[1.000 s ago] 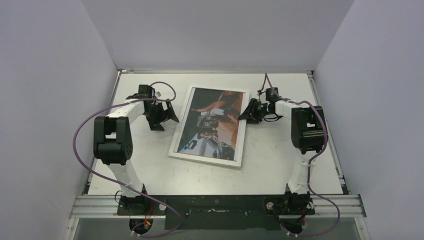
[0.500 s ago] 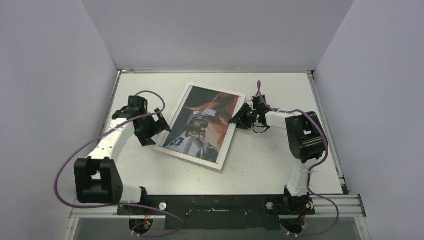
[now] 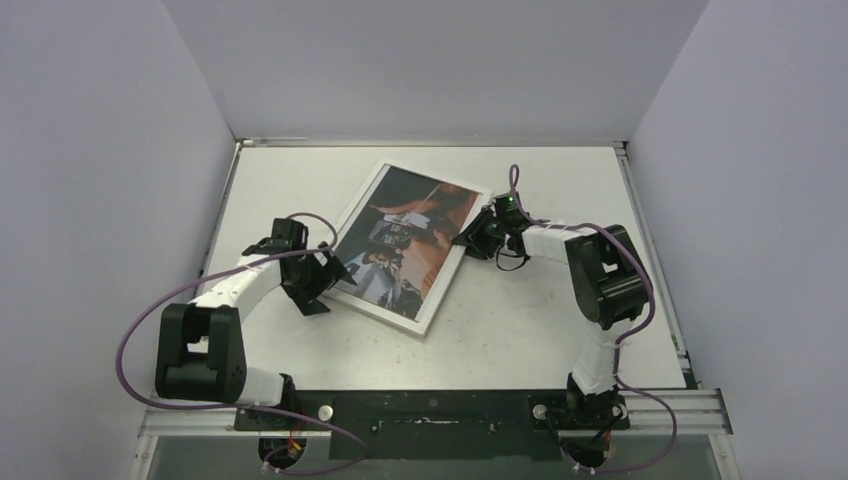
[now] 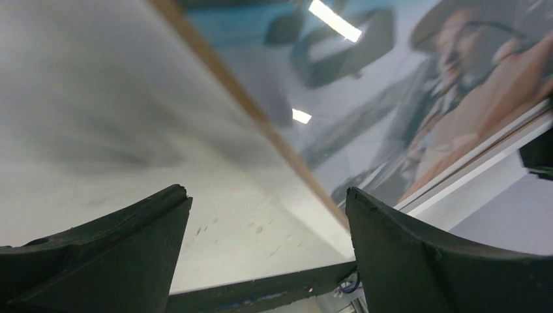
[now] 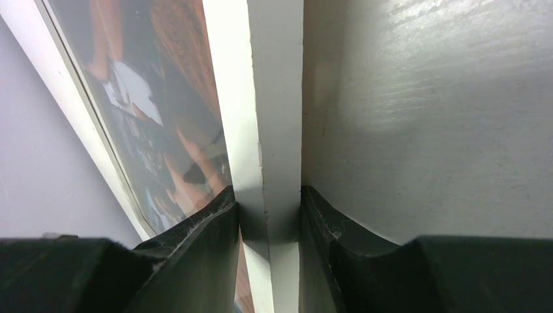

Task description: Put the photo into the frame

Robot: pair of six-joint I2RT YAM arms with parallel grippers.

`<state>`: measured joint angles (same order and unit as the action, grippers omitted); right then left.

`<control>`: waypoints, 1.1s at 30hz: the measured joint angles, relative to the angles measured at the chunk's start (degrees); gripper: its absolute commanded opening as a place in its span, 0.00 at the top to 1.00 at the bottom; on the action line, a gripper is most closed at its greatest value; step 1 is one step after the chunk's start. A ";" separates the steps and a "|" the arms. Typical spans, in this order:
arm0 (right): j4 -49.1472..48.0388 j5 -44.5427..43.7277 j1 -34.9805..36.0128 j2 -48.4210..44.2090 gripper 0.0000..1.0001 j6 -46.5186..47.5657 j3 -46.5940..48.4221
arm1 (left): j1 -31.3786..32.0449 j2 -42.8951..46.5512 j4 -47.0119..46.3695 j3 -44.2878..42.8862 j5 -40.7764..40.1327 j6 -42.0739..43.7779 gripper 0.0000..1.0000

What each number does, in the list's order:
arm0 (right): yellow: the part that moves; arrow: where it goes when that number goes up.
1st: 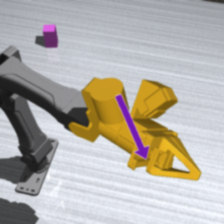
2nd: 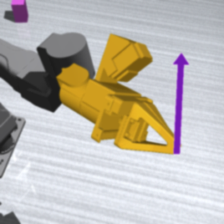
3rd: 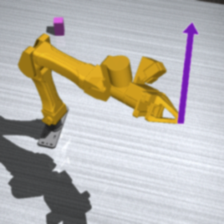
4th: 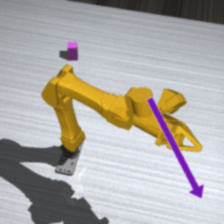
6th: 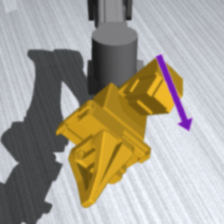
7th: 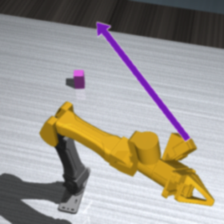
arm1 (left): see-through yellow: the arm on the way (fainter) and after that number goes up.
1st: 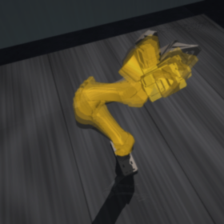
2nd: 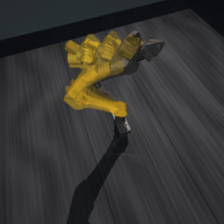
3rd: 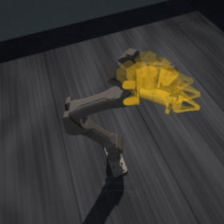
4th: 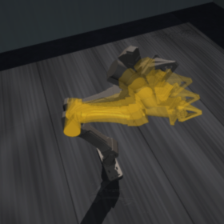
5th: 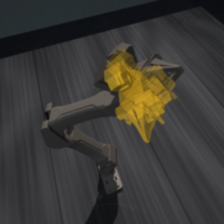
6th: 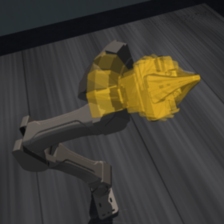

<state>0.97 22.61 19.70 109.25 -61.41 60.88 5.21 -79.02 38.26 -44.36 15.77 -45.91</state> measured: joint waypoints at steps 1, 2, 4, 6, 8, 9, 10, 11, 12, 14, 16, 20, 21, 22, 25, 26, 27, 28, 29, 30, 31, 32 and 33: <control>-0.09 -0.28 0.20 -0.22 0.86 -0.22 -0.22 | 0.00 -1.25 -2.51 0.04 0.63 -0.52 0.17; -0.17 -0.59 0.28 -0.55 0.86 -0.46 -0.63 | 0.00 -2.54 -5.55 0.00 1.07 -0.96 0.19; -0.37 -1.05 0.59 -1.62 0.85 -0.92 -2.03 | -0.07 -5.09 -9.62 -0.72 1.53 -1.33 0.23; -0.57 -2.29 0.94 -2.71 0.84 -1.33 -3.45 | -0.35 -7.87 -11.52 -1.81 1.79 -1.22 0.26; -0.92 -3.23 1.05 -3.82 0.84 -2.12 -5.03 | -1.05 -10.71 -13.35 -2.91 2.47 -0.85 0.27; -1.03 -3.72 1.14 -4.26 0.83 -2.47 -5.62 | -1.46 -12.07 -14.05 -3.50 2.95 -0.57 0.28; -1.18 -4.33 1.33 -4.70 0.83 -2.71 -6.05 | -2.01 -13.11 -14.10 -4.39 3.89 -0.35 0.28; -1.40 -4.83 1.53 -4.92 0.82 -3.04 -6.45 | -2.51 -14.01 -14.51 -5.22 4.31 0.00 0.28; -1.68 -5.27 1.77 -5.05 0.81 -3.54 -6.71 | -2.99 -14.95 -14.84 -6.19 4.50 0.46 0.28; -2.73 -5.77 2.25 -5.09 0.80 -4.42 -7.19 | -3.80 -17.07 -15.19 -8.52 4.83 1.86 0.28; -3.93 -6.32 2.80 -5.07 0.79 -5.20 -7.56 | -4.42 -19.63 -15.15 -11.56 4.98 3.76 0.28; -7.52 -6.54 4.00 -3.56 0.73 -6.93 -7.50 | -5.62 -24.65 -14.71 -18.12 4.81 7.54 0.28; -8.85 -6.51 4.31 -3.04 0.69 -7.50 -7.48 | -5.92 -25.64 -14.80 -19.45 4.55 8.24 0.28; -10.03 -6.56 4.61 -2.64 0.59 -8.04 -7.48 | -6.38 -26.29 -14.99 -20.35 4.39 8.94 0.28; -11.54 -5.79 5.51 -2.27 0.37 -8.26 -7.48 | -7.58 -27.08 -15.26 -21.22 4.66 9.86 0.28; -11.89 -5.20 6.05 -2.45 0.33 -7.74 -7.34 | -7.78 -27.15 -15.34 -21.31 4.70 10.23 0.27; -12.07 -4.76 6.67 -2.80 0.30 -7.04 -7.28 | -7.93 -27.19 -15.34 -21.42 4.76 10.49 0.27; -11.80 -4.24 7.28 -3.17 0.28 -6.49 -7.30 | -8.02 -27.28 -15.32 -21.49 4.92 10.67 0.27; -11.41 -3.82 7.76 -3.52 0.26 -6.10 -7.32 | -8.07 -27.30 -15.28 -21.55 5.05 10.84 0.26; -10.80 -3.39 8.15 -3.87 0.24 -5.64 -7.37 | -8.13 -27.30 -15.26 -21.55 5.14 11.06 0.26; -10.12 -2.97 8.24 -4.28 0.21 -5.27 -7.45 | -8.20 -27.30 -15.23 -21.55 5.31 11.19 0.25; -9.27 -2.62 8.31 -4.79 0.20 -4.96 -7.56 | -8.31 -27.30 -15.21 -21.55 5.49 11.34 0.25; -8.15 -2.36 8.31 -5.40 0.19 -4.63 -7.78 | -8.35 -27.30 -15.19 -21.55 5.66 11.54 0.25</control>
<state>-7.18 20.25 28.01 103.85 -66.04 53.10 -3.14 -106.32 23.07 -65.91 21.43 -34.37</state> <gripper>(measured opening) 0.774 0.741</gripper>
